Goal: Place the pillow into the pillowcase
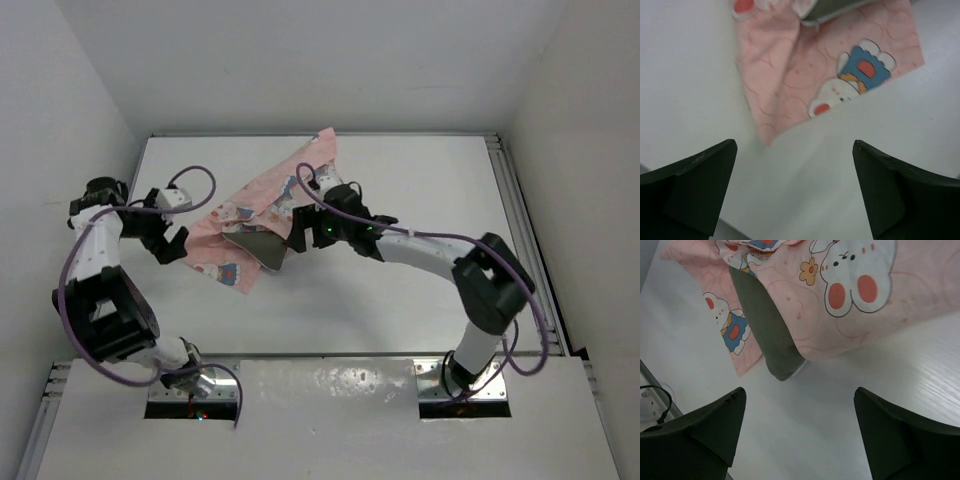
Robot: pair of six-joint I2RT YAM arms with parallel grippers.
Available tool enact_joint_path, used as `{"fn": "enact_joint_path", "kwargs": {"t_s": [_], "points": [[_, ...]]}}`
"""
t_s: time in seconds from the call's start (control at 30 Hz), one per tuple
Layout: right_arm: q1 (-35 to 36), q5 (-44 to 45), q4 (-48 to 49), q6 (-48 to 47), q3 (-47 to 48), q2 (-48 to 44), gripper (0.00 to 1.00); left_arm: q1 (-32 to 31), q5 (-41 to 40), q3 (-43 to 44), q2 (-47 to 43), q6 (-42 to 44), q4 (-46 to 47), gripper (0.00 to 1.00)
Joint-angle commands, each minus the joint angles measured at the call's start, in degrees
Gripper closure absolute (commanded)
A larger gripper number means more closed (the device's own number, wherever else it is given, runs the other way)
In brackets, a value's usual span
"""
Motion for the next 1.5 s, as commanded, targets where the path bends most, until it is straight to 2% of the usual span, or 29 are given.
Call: {"fn": "enact_joint_path", "kwargs": {"t_s": [0.0, 0.13, 0.23, 0.27, 0.33, 0.37, 0.4, 0.43, 0.47, 0.53, 0.57, 0.6, 0.7, 0.73, 0.77, 0.8, 0.83, 0.9, 0.97, 1.07, 1.13, 1.17, 1.2, 1.23, 1.3, 1.4, 1.43, 1.47], "points": [[2.22, -0.36, 5.02, 8.18, 4.83, 6.96, 0.13, -6.82, -1.64, -2.16, -6.16, -6.38, 13.62, 0.0], [3.02, 0.52, 3.61, 17.3, 10.1, 15.06, 0.11, -9.57, -7.62, -5.6, -1.09, -15.08, 26.62, 0.0], [3.81, -0.7, 7.9, 22.41, 11.07, 19.81, 0.16, -10.09, -8.15, -5.26, 4.71, -16.85, 29.64, 0.0], [3.99, -1.06, 10.09, 23.56, 11.34, 20.86, 0.21, -10.44, -7.72, -4.99, 6.12, -16.94, 29.56, 0.0], [3.9, -0.1, 10.99, 26.54, 11.95, 22.45, 0.47, -11.5, -6.75, -4.47, 8.68, -14.94, 26.94, 0.0], [3.38, 0.78, 10.91, 27.26, 11.61, 22.19, 0.61, -12.11, -5.18, -4.29, 9.38, -13.97, 25.79, 0.05], [1.89, 1.83, 11.08, 27.79, 11.0, 21.49, 0.87, -13.08, -4.38, -4.11, 10.34, -13.0, 24.3, 0.14], [1.27, 5.23, 11.6, 27.71, 8.9, 18.61, 1.0, -13.61, -3.59, -3.33, 10.7, -10.64, 20.63, 0.27], [0.48, 6.84, 12.04, 27.27, 7.49, 16.76, 1.0, -14.83, -2.37, -3.15, 10.88, -10.36, 19.46, 0.58], [-1.45, 10.09, 13.45, 22.89, 4.14, 10.54, 1.0, -15.72, -0.52, -2.53, 10.53, -8.26, 14.2, 0.84], [-2.16, 11.06, 14.33, 20.44, 3.61, 8.76, 1.0, -15.98, 2.97, -2.18, 10.44, -6.42, 11.65, 0.95], [-3.21, 10.29, 14.16, 15.1, 3.69, 7.26, 1.0, -16.59, 4.75, -1.31, 10.18, -3.35, 8.76, 0.98], [-5.06, 3.18, 6.64, 5.08, 7.28, 3.56, 1.0, -18.44, 11.08, 0.97, 9.48, -1.48, -0.55, 0.93], [-6.11, -1.02, 3.99, 0.77, 8.17, 2.08, 1.0, -19.58, 12.92, 2.46, 9.13, -1.39, -2.33, 0.76], [-6.12, -1.06, 1.09, 0.72, 9.05, 1.28, 1.0, -19.59, 13.72, 2.48, 9.12, -1.39, -4.0, 0.67], [-7.08, -5.24, -1.98, -4.24, 11.23, 0.49, 1.0, -20.89, 14.25, 3.7, 8.77, 0.27, -8.19, 0.57], [-7.43, -6.15, -10.19, -7.16, 12.3, -0.3, 1.0, -21.78, 14.78, 4.49, 8.42, 1.41, -10.32, 0.43], [-7.61, -4.5, -16.92, -15.48, 14.58, -2.76, 1.0, -23.63, 15.31, 5.9, 7.11, 0.39, -12.1, 0.35], [-7.52, -2.39, -24.4, -18.6, 15.38, -4.26, 1.0, -25.12, 17.06, 7.13, 5.44, -0.33, -12.1, 0.25], [-7.35, -2.02, -29.34, -20.9, 16.0, -4.35, 1.0, -27.22, 21.63, 10.64, 4.29, -4.53, -9.39, 0.17], [-7.0, -2.55, -29.61, -20.02, 14.16, -4.0, 1.0, -28.37, 21.82, 12.32, 3.76, -11.64, -2.64, 0.14], [-6.48, -2.38, -29.35, -19.41, 13.28, -3.74, 1.0, -32.64, 20.16, 12.15, 2.89, -14.63, 0.52, 0.13], [-6.04, -2.12, -29.09, -18.1, 11.88, -2.87, 1.0, -34.34, 18.06, 10.67, 2.27, -20.58, 8.04, 0.12], [-5.94, -1.94, -28.74, -17.3, 11.43, -2.42, 0.98, -37.66, 13.08, 9.26, 1.57, -23.25, 12.03, 0.12], [-5.68, -2.29, -26.64, -13.8, 9.51, -1.72, 0.9, -40.5, 6.13, 5.65, 2.18, -30.28, 21.33, 0.13], [-6.2, -2.47, -19.1, -7.91, 3.71, -2.77, 0.67, -44.81, 0.4, 2.75, 4.55, -37.41, 30.5, 0.19], [-6.55, -2.47, -16.89, -6.58, 2.04, -4.69, 0.44, -46.73, -0.67, 2.48, 5.86, -38.82, 32.26, 0.22], [-7.43, -2.38, -14.78, -3.26, -2.24, -6.1, 0.39, -47.53, -1.81, 3.0, 6.91, -41.7, 34.98, 0.25]]}}
